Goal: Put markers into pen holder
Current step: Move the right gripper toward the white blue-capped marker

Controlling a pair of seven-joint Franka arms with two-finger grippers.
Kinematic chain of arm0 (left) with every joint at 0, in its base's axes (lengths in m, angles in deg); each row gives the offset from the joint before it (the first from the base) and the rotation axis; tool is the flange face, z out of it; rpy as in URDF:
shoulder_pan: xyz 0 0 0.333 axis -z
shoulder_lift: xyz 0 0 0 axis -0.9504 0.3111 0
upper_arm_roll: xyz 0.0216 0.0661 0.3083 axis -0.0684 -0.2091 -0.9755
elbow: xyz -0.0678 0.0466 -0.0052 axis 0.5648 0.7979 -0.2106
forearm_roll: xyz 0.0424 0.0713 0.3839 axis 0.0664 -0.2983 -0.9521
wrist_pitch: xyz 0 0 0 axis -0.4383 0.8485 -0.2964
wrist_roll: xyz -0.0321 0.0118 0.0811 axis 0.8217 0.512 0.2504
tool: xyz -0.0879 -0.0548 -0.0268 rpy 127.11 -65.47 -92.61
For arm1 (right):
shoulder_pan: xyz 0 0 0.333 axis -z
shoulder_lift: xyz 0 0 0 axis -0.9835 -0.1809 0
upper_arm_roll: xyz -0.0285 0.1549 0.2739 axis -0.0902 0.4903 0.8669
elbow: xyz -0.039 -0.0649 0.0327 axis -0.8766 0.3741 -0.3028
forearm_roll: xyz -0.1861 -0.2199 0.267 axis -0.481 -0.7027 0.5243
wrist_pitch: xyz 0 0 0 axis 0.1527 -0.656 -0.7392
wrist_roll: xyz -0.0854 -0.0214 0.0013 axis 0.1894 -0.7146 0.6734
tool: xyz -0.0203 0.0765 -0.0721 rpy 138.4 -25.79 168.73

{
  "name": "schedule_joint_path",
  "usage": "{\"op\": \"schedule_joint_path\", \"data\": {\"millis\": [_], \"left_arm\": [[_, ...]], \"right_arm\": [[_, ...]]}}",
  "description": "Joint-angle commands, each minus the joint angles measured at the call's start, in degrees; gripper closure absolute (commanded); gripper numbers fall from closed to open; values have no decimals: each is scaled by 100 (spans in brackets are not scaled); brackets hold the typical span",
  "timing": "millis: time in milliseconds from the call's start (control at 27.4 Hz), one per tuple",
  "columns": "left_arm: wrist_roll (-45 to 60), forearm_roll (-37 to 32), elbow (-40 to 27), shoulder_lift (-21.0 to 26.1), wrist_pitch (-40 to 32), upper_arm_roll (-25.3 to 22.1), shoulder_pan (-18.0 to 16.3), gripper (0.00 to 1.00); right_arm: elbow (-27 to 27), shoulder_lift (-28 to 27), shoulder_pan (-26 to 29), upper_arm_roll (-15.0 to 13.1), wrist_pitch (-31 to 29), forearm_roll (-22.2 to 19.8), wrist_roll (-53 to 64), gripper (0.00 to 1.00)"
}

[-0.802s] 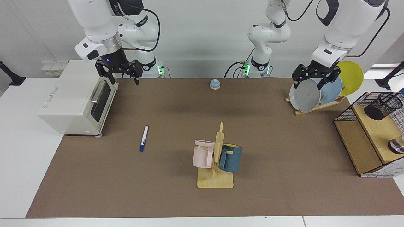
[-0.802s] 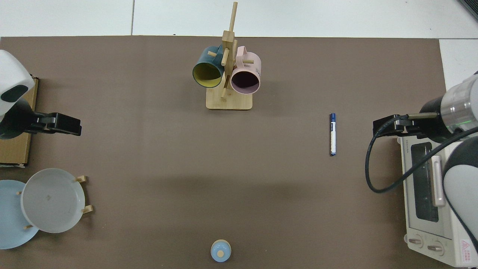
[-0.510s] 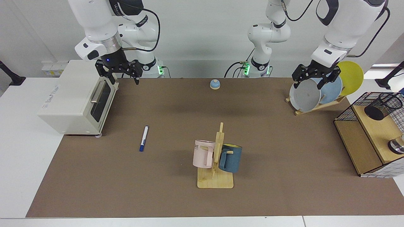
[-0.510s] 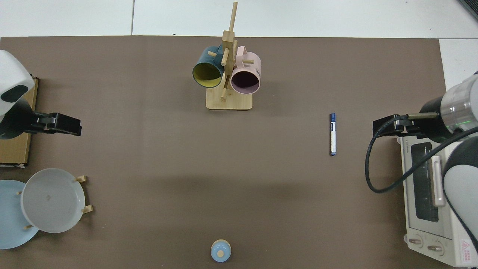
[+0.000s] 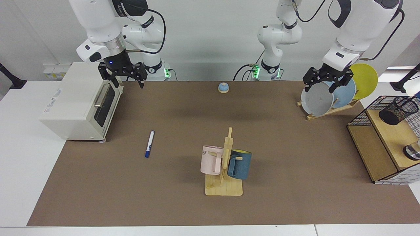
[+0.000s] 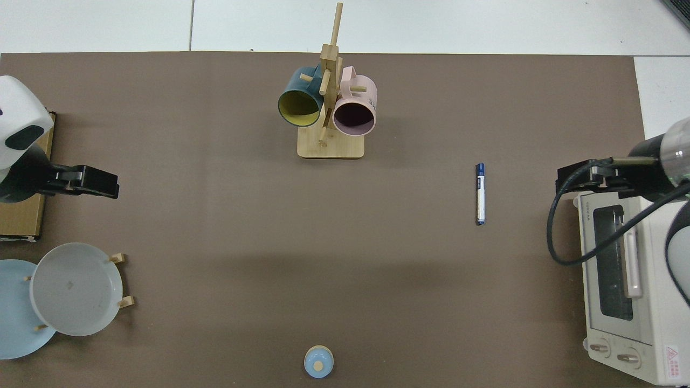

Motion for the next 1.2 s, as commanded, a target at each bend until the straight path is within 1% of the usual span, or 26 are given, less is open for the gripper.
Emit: {"op": "schedule_joint_path", "data": {"millis": [0, 401, 510, 693, 875, 984, 1167], "left_arm": [[-26, -18, -216, -173, 27, -45, -41, 0], [18, -18, -225, -208, -43, -27, 29, 0], [18, -18, -225, -217, -52, -27, 29, 0], [18, -18, -225, -226, -52, -27, 21, 0], [18, -18, -225, -252, -78, -27, 3, 0], [9, -18, -225, -252, -78, -27, -6, 0], [18, -18, -233, -252, -183, -27, -15, 0]], "right_arm": [[-100, 61, 384, 61, -111, 85, -42, 0], [-100, 61, 331, 61, -111, 103, -33, 0], [-109, 70, 314, 114, 64, 251, -7, 0], [-100, 70, 24, 123, 47, 331, -25, 0], [-82, 193, -12, 132, 495, 340, 37, 0], [-82, 185, -20, 141, 417, 331, 124, 0], [-82, 88, -3, 141, 57, 331, 265, 0]]}}
